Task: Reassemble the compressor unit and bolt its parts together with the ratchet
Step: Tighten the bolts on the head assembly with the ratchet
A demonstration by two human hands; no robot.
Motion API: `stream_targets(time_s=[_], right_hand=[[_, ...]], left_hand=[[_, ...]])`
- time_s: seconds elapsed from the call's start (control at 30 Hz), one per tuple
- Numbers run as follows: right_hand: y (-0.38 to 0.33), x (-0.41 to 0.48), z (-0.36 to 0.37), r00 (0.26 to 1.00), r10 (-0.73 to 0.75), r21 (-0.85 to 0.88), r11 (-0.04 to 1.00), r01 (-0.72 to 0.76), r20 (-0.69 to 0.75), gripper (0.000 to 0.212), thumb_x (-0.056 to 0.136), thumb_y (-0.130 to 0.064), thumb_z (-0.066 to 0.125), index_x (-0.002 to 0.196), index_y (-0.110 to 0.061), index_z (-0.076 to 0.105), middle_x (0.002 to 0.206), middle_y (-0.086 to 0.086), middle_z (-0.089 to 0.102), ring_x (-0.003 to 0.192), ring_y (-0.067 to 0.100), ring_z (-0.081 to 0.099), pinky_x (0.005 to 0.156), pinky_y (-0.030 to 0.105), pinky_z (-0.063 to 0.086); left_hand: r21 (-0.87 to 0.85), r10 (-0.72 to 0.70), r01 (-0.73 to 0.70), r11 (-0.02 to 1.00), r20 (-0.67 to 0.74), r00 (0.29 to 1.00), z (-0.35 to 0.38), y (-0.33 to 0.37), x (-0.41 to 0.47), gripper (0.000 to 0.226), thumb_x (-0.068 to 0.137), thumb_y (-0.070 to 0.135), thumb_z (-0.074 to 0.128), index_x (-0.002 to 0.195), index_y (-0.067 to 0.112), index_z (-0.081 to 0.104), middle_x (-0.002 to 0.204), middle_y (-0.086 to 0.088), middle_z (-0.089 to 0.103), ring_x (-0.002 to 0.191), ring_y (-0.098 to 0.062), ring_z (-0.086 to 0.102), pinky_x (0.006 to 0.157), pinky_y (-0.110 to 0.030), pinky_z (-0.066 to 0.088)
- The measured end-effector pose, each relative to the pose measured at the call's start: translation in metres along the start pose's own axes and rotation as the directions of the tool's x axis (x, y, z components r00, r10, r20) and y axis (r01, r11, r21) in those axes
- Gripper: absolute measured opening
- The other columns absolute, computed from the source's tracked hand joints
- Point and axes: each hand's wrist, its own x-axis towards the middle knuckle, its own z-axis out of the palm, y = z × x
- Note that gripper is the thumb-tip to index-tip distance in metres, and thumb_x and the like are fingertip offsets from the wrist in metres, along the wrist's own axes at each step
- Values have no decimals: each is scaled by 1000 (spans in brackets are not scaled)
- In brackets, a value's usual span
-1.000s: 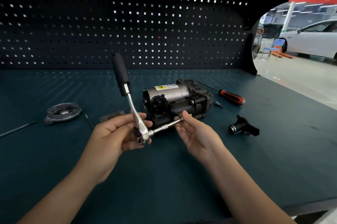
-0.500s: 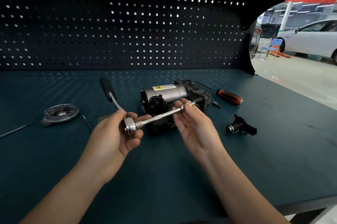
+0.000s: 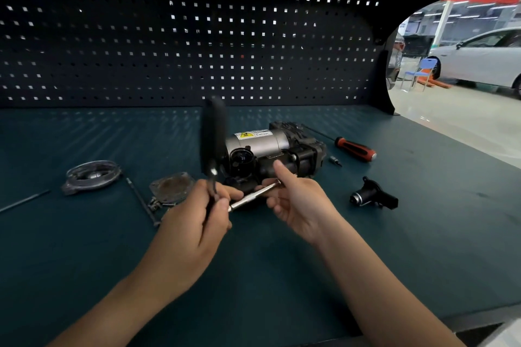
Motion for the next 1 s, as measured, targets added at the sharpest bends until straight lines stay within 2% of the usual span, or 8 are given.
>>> stream_targets(time_s=[0.03, 0.1, 0.13, 0.2, 0.33, 0.47, 0.67, 1.0], right_hand=[[-2, 1, -1, 1000, -2, 25, 1000, 2, 21, 33, 94, -30, 52, 77, -3, 57, 57, 7, 68, 34, 5, 50, 34, 12, 39], [-5, 5, -1, 999, -14, 102, 995, 10, 46, 30, 95, -24, 52, 76, -1, 57, 56, 9, 67, 35, 5, 52, 35, 11, 40], [-5, 7, -1, 999, -18, 134, 991, 12, 47, 29, 95, -22, 52, 76, -1, 57, 56, 9, 67, 36, 5, 53, 37, 11, 41], [-4, 9, 0, 998, -26, 214, 977, 14, 52, 25, 94, -19, 53, 79, 1, 58, 60, 10, 69, 39, 5, 55, 40, 11, 44], [-3, 12, 0, 996, -62, 365, 930, 37, 57, 18, 92, -5, 54, 78, 5, 57, 71, 15, 70, 49, 11, 63, 49, 14, 51], [-7, 17, 0, 992, -122, 85, 989, 119, 27, 21, 94, -11, 53, 85, 5, 60, 66, 8, 70, 51, 13, 66, 48, 14, 50], [-4, 22, 0, 980, -195, -207, 961, 185, -29, 32, 95, -26, 52, 74, -3, 57, 53, 6, 66, 44, 13, 61, 43, 16, 47], [3, 27, 1, 979, -199, -213, 959, 185, -44, 32, 95, -26, 52, 72, -4, 55, 48, 4, 63, 38, 10, 56, 38, 15, 42]], left_hand=[[-160, -111, 103, 982, -42, 993, 3, 3, 3, 13, 95, 29, 42, 89, 34, 52, 89, 8, 69, 58, -10, 62, 53, -23, 51], [-467, -424, 388, 794, 32, 905, 3, 5, 15, 15, 99, 15, 39, 88, 17, 49, 82, 4, 72, 48, -13, 60, 43, -22, 49], [-525, -525, 502, 687, 118, 843, 0, 4, 21, 13, 99, 16, 38, 90, 14, 47, 78, -1, 73, 44, -16, 59, 39, -21, 47], [-483, -588, 617, 621, 234, 774, -3, 0, 30, 14, 98, 23, 40, 92, 12, 45, 70, -9, 72, 39, -17, 56, 34, -19, 42], [-540, -620, 613, 576, 200, 759, 6, -4, 39, 19, 99, 22, 40, 84, 10, 43, 49, -4, 62, 34, -13, 51, 31, -18, 38], [-590, -640, 607, 532, 190, 745, 14, -10, 42, 20, 99, 23, 38, 83, 11, 41, 48, -3, 62, 34, -12, 52, 31, -16, 38], [-622, -640, 594, 510, 187, 745, 14, -12, 42, 21, 99, 23, 38, 83, 11, 40, 48, -4, 62, 33, -12, 51, 31, -16, 37], [-609, -633, 614, 503, 224, 741, 12, -19, 45, 21, 99, 23, 38, 82, 12, 41, 49, -5, 61, 33, -11, 48, 30, -17, 36]])
